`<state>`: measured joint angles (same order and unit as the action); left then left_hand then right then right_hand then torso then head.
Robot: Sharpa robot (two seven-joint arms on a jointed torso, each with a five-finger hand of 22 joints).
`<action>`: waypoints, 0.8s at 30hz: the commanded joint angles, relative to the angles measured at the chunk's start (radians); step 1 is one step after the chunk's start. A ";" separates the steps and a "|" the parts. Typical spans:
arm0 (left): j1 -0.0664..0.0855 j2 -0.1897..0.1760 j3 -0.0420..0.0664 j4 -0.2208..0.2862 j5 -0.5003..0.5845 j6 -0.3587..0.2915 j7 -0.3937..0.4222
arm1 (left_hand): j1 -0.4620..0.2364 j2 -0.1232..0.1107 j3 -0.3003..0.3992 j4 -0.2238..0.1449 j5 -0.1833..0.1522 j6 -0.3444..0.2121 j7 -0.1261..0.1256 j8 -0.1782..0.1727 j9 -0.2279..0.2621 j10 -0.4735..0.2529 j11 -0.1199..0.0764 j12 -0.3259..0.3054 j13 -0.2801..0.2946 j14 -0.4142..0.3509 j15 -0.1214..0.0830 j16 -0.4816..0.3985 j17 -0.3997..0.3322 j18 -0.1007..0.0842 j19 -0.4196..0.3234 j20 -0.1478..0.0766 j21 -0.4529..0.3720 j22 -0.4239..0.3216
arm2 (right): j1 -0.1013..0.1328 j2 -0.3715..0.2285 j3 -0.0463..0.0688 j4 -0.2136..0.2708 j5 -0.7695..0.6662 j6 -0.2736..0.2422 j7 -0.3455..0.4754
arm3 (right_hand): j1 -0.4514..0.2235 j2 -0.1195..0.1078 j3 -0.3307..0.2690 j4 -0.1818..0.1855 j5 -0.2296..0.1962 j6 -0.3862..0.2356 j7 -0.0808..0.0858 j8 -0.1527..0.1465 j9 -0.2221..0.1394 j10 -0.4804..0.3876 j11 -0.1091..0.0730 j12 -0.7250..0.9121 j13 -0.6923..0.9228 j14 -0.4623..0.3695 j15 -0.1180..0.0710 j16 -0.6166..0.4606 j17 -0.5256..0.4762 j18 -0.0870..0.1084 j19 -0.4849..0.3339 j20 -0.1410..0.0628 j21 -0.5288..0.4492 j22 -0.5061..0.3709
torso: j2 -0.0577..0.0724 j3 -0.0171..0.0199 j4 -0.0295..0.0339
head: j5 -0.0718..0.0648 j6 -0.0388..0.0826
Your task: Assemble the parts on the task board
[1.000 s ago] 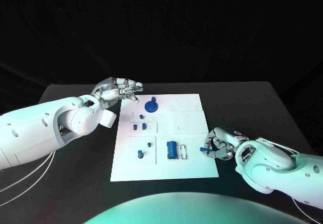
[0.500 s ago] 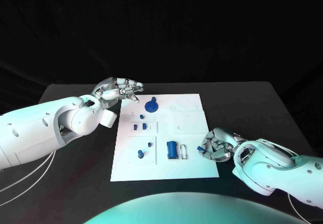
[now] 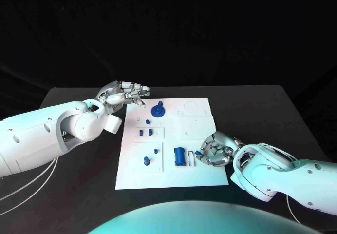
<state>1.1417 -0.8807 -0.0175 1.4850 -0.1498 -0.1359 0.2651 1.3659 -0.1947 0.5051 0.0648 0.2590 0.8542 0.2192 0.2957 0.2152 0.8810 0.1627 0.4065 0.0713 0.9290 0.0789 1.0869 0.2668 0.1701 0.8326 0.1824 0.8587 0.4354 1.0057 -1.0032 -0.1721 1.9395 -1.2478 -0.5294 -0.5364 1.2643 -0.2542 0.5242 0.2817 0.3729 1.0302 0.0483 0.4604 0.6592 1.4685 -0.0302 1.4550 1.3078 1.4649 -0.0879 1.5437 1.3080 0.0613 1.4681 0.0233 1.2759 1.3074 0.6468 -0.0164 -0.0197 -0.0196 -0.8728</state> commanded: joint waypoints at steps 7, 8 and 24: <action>0.000 0.002 0.001 0.005 -0.001 0.018 0.004 | -0.003 0.011 0.000 0.006 0.002 -0.005 0.001 -0.003 -0.001 -0.007 -0.003 0.006 -0.001 -0.002 0.008 -0.006 -0.001 0.013 0.006 -0.001 -0.006 -0.001 | -0.004 0.053 0.000 -0.040 0.060 0.003 -0.002 | -0.036 0.000 0.112 -0.119 -0.005 0.012 -0.016 0.001 0.001 0.071 -0.009 0.012 0.205 0.093 -0.008 0.004 0.195 -0.008 0.022 -0.007 0.004 0.193 | 0.000 0.0011 0.0000 | 0.002 0.000; 0.000 0.002 0.001 0.005 -0.001 0.018 0.004 | -0.003 0.011 0.000 0.006 0.002 -0.005 0.001 -0.003 -0.001 -0.007 -0.003 0.006 -0.001 -0.002 0.008 -0.006 -0.001 0.013 0.006 -0.001 -0.006 -0.001 | -0.004 0.056 0.000 -0.044 0.062 0.003 -0.003 | -0.038 0.001 0.111 -0.119 -0.005 0.012 -0.016 0.001 0.001 0.071 -0.009 0.014 0.206 0.093 -0.008 0.004 0.194 -0.008 0.022 -0.007 0.004 0.193 | 0.000 0.0013 -0.0007 | 0.003 0.000; 0.001 0.001 0.001 0.006 -0.001 0.018 0.002 | -0.003 0.011 -0.001 0.007 0.002 -0.005 0.001 -0.004 -0.001 -0.008 -0.003 0.006 -0.001 -0.002 0.008 -0.006 -0.001 0.013 0.006 -0.001 -0.007 -0.002 | -0.007 0.086 0.000 -0.075 0.067 0.025 -0.008 | -0.097 0.011 0.088 -0.099 -0.004 0.039 -0.023 0.001 -0.002 0.081 -0.015 0.044 0.224 0.095 -0.012 0.007 0.203 -0.010 0.026 -0.011 0.014 0.196 | -0.001 0.0008 -0.0009 | 0.006 0.000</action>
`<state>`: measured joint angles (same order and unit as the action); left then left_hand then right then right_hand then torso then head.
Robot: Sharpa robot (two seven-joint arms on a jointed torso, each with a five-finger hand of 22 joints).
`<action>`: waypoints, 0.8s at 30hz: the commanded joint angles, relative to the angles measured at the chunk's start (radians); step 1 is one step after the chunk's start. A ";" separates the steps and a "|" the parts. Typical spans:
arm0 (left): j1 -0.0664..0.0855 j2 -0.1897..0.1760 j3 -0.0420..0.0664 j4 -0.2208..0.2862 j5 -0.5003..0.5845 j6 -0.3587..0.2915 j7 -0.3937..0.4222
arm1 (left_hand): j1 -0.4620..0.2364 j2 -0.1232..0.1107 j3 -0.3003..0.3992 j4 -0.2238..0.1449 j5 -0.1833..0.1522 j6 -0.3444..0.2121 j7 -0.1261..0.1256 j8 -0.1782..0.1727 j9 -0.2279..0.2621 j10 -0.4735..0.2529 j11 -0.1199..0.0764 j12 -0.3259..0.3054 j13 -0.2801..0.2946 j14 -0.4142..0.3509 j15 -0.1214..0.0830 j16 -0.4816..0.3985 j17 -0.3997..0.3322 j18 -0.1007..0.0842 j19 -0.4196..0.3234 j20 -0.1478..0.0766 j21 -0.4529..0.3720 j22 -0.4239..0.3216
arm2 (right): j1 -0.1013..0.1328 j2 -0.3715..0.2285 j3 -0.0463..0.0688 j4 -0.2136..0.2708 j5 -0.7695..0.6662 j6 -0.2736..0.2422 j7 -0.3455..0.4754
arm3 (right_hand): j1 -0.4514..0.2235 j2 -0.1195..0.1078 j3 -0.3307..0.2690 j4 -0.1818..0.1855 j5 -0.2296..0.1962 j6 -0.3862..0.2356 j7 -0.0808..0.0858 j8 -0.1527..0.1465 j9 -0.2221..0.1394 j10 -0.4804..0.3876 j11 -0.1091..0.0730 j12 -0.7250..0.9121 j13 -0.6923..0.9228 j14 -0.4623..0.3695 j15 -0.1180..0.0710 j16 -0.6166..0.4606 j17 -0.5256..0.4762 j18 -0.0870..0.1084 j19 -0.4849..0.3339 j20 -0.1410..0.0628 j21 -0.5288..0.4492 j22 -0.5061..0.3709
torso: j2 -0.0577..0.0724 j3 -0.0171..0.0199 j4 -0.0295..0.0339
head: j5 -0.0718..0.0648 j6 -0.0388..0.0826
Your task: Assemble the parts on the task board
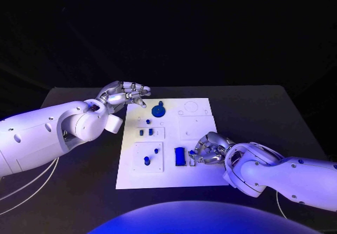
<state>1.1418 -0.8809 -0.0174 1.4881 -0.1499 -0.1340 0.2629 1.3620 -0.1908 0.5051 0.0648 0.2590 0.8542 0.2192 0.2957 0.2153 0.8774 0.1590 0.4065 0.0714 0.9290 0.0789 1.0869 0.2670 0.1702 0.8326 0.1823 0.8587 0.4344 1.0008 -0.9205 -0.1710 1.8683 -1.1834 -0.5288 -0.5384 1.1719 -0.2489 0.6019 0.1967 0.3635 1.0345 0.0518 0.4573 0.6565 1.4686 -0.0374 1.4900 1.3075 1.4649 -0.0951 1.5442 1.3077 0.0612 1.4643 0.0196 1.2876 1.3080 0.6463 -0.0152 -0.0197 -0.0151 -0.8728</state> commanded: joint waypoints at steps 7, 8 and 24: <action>0.001 0.000 0.001 0.004 -0.001 0.016 0.004 | 0.000 0.007 -0.001 0.007 0.002 -0.005 0.001 -0.004 -0.001 -0.004 0.001 0.006 -0.001 -0.002 0.008 -0.005 -0.001 0.013 0.006 -0.001 -0.007 -0.001 | -0.003 0.008 -0.001 -0.006 -0.007 0.038 -0.008 | -0.026 0.000 -0.009 -0.010 0.002 0.045 -0.030 0.008 0.001 0.083 -0.010 0.016 0.228 0.095 -0.008 0.007 0.205 -0.010 0.030 -0.009 0.004 0.195 | -0.001 -0.0006 -0.0014 | 0.003 0.000; 0.001 0.000 0.001 0.004 -0.001 0.016 0.004 | 0.000 0.007 -0.001 0.007 0.002 -0.005 0.001 -0.004 -0.001 -0.004 0.001 0.006 -0.001 -0.002 0.008 -0.005 -0.001 0.013 0.006 -0.001 -0.007 -0.001 | -0.003 0.008 -0.001 -0.006 -0.009 0.041 -0.008 | -0.027 0.000 -0.011 -0.010 0.002 0.046 -0.030 0.008 0.001 0.083 -0.010 0.016 0.228 0.095 -0.008 0.007 0.205 -0.010 0.030 -0.010 0.004 0.195 | -0.001 -0.0007 -0.0013 | 0.003 0.000; 0.001 0.000 0.001 0.003 -0.002 0.018 0.002 | 0.000 0.007 -0.001 0.007 0.002 -0.005 0.001 -0.004 -0.001 -0.004 0.001 0.006 -0.001 -0.002 0.008 -0.005 -0.001 0.013 0.006 -0.001 -0.007 -0.001 | -0.005 0.007 -0.001 -0.001 -0.035 0.066 -0.011 | -0.080 0.001 -0.067 0.020 0.001 0.060 -0.033 0.007 -0.005 0.088 -0.013 0.031 0.237 0.097 -0.011 0.011 0.218 -0.012 0.033 -0.013 0.013 0.197 | 0.001 0.0003 -0.0024 | 0.003 0.000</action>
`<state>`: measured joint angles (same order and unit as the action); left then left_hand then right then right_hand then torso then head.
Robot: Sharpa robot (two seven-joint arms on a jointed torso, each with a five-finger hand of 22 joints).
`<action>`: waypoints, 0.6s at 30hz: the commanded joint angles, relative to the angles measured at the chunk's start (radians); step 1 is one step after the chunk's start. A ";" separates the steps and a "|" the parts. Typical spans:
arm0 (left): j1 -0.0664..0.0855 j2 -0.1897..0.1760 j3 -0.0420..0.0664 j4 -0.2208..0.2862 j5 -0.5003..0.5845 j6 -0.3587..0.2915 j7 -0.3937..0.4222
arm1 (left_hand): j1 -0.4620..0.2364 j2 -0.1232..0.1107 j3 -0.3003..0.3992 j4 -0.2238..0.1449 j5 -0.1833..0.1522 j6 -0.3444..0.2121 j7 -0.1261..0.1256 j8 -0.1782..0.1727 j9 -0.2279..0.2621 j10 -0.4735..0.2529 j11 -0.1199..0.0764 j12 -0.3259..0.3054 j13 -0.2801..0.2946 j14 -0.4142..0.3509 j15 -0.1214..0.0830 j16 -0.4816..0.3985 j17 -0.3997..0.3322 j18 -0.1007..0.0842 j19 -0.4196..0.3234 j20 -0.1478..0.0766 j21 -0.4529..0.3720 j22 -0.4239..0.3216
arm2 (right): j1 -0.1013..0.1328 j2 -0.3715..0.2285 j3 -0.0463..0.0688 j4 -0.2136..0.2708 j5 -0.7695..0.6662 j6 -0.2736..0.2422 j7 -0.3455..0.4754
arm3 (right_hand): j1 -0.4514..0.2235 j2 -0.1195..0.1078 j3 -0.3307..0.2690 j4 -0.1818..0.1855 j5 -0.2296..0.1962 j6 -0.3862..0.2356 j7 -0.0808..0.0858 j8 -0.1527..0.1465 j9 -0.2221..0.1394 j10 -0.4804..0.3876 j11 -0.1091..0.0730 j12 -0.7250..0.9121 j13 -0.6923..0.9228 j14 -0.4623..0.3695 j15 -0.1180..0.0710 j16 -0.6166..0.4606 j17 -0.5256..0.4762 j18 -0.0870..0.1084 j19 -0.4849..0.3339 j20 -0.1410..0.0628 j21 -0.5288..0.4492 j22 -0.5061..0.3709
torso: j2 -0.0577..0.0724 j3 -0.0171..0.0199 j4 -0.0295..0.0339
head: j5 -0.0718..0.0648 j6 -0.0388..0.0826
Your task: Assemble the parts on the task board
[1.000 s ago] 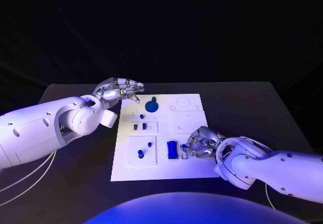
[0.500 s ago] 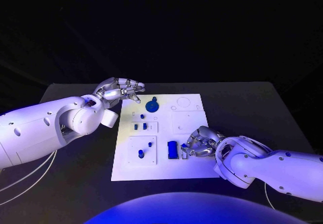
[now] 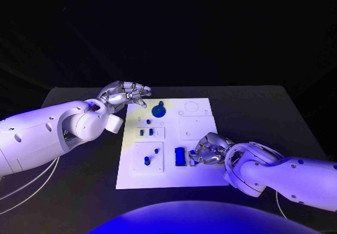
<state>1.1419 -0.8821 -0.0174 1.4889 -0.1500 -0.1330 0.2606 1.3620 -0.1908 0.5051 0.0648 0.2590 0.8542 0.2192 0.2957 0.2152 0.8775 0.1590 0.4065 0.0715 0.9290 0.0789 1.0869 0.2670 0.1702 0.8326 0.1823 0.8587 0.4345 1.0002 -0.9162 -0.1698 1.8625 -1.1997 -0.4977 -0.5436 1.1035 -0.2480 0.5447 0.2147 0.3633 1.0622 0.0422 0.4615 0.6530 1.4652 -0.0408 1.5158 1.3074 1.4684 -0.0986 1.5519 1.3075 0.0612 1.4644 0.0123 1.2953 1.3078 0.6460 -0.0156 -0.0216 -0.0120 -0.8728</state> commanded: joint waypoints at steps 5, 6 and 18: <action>0.000 0.002 0.001 0.002 -0.002 0.018 0.004 | 0.001 0.007 -0.001 0.008 0.002 -0.006 0.001 -0.004 -0.001 -0.005 0.001 0.007 -0.001 -0.002 0.008 -0.006 -0.001 0.013 0.007 -0.001 -0.008 -0.002 | -0.005 0.002 -0.002 0.009 -0.022 0.030 -0.006 | -0.016 -0.001 -0.015 0.005 0.001 0.033 -0.023 0.002 -0.002 0.091 -0.010 0.005 0.236 0.093 -0.007 0.003 0.216 -0.012 0.032 -0.006 0.004 0.197 | 0.001 0.0004 -0.0002 | 0.000 0.000; 0.000 0.002 0.001 0.001 -0.002 0.018 0.004 | 0.001 0.007 -0.001 0.008 0.002 -0.006 0.001 -0.004 -0.001 -0.005 0.001 0.007 -0.001 -0.002 0.008 -0.006 -0.001 0.013 0.007 -0.001 -0.008 -0.002 | -0.005 0.002 -0.002 0.010 -0.023 0.029 -0.006 | -0.017 -0.001 -0.017 0.005 0.001 0.033 -0.023 0.002 -0.002 0.091 -0.009 0.005 0.236 0.093 -0.007 0.003 0.215 -0.012 0.032 -0.006 0.003 0.197 | 0.001 0.0004 -0.0002 | 0.000 0.000; 0.000 0.003 0.001 -0.001 -0.005 0.020 0.001 | 0.002 0.007 0.000 0.007 0.003 -0.006 0.001 -0.005 -0.001 -0.006 0.001 0.007 -0.002 -0.002 0.008 -0.006 -0.001 0.013 0.007 -0.001 -0.008 -0.002 | -0.006 0.000 -0.002 0.013 -0.024 0.019 -0.004 | -0.040 -0.006 -0.057 0.028 0.002 0.034 -0.021 -0.004 -0.009 0.089 -0.008 -0.002 0.233 0.092 -0.006 0.001 0.211 -0.010 0.030 -0.005 -0.005 0.195 | 0.000 0.0003 0.0000 | -0.002 0.000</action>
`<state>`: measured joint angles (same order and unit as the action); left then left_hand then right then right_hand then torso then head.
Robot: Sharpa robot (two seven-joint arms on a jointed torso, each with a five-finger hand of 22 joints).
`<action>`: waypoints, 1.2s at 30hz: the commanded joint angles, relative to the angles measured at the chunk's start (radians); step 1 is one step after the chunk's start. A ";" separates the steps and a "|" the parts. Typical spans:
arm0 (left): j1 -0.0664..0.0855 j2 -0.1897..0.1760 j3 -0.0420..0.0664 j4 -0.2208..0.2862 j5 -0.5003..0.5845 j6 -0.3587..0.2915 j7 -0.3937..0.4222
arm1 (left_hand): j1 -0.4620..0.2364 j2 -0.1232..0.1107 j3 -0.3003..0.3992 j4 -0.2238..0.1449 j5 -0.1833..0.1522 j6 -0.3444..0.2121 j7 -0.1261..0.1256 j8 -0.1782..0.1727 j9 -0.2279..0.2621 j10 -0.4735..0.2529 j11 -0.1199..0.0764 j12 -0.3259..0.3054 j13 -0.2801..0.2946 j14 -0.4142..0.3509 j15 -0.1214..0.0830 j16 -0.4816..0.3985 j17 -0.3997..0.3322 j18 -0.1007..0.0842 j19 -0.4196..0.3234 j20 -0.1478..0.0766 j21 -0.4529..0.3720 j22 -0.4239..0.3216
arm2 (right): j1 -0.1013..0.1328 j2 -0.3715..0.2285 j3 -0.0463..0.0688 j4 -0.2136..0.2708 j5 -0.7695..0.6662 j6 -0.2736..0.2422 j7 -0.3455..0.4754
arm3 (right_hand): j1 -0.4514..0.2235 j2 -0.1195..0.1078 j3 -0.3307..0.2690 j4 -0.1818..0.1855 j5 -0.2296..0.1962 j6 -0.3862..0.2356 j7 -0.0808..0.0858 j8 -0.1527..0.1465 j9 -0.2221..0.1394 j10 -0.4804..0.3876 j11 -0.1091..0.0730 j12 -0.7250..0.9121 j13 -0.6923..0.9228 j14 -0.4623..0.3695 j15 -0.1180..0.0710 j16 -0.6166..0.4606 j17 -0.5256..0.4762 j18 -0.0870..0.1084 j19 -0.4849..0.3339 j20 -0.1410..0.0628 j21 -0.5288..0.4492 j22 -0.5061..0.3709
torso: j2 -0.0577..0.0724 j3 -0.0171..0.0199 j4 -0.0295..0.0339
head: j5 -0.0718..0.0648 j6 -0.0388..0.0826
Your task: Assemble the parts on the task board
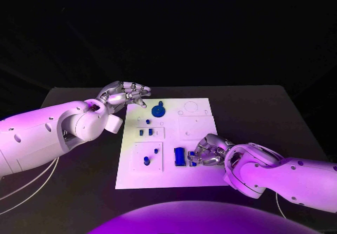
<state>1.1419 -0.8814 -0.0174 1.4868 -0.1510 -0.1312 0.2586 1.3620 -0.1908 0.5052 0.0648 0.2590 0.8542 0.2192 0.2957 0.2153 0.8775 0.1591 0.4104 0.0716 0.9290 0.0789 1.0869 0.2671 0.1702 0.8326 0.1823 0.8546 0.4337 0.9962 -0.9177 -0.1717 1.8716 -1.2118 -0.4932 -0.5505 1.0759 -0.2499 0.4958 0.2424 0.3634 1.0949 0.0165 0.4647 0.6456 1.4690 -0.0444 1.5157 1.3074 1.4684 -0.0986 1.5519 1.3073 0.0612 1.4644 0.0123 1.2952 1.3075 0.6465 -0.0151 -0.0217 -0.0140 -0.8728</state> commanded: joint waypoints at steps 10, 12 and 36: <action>0.000 0.003 0.001 0.000 -0.005 0.020 0.002 | 0.002 0.007 0.000 0.007 0.003 -0.006 0.001 -0.005 -0.001 -0.006 0.001 0.004 -0.002 -0.003 0.008 -0.006 -0.001 0.013 0.007 -0.001 -0.004 -0.001 | -0.002 0.002 -0.001 0.003 -0.012 0.011 0.005 | -0.040 -0.012 -0.088 0.044 0.001 0.005 0.008 -0.013 -0.010 0.084 -0.001 -0.005 0.232 0.092 -0.004 0.000 0.208 -0.010 0.028 -0.003 -0.009 0.194 | 0.000 0.0005 -0.0001 | 0.001 0.000; 0.000 0.003 0.001 0.000 -0.005 0.020 0.001 | 0.002 0.007 0.000 0.007 0.003 -0.006 0.001 -0.005 -0.001 -0.006 0.001 0.004 -0.002 -0.003 0.008 -0.006 -0.001 0.013 0.007 -0.001 -0.004 -0.001 | -0.002 0.001 -0.001 0.003 -0.012 0.011 0.005 | -0.043 -0.011 -0.097 0.046 0.001 0.005 0.008 -0.013 -0.011 0.084 -0.001 -0.006 0.232 0.092 -0.003 0.000 0.209 -0.010 0.028 -0.003 -0.009 0.195 | 0.000 0.0005 0.0000 | 0.000 0.000; 0.000 0.003 0.001 -0.002 -0.005 0.021 0.000 | 0.003 0.006 0.000 0.007 0.003 -0.007 0.001 -0.005 -0.001 -0.007 0.001 0.004 -0.002 -0.003 0.008 -0.006 -0.001 0.013 0.007 -0.001 -0.004 -0.002 | -0.002 -0.025 -0.001 0.017 -0.013 0.031 0.021 | 0.001 -0.008 -0.135 0.035 0.005 0.002 0.007 -0.017 -0.016 0.082 -0.002 -0.011 0.230 0.091 -0.004 -0.001 0.205 -0.009 0.026 -0.003 -0.016 0.193 | -0.001 0.0008 -0.0014 | 0.001 0.000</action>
<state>1.1417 -0.8804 -0.0174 1.4840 -0.1537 -0.1269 0.2535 1.3620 -0.1908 0.5051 0.0648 0.2590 0.8542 0.2192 0.2957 0.2153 0.8776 0.1591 0.4103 0.0708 0.9255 0.0824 1.0869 0.2672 0.1702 0.8326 0.1823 0.8547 0.4338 0.9956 -0.9426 -0.1719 1.8843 -1.2150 -0.4835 -0.5453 1.0689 -0.2581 0.3670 0.2773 0.3639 1.0998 0.0186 0.4507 0.6305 1.4688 -0.0444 1.5078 1.3073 1.4684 -0.0985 1.5519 1.3078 0.0613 1.4644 0.0124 1.2830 1.3073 0.6458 -0.0146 -0.0221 -0.0134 -0.8728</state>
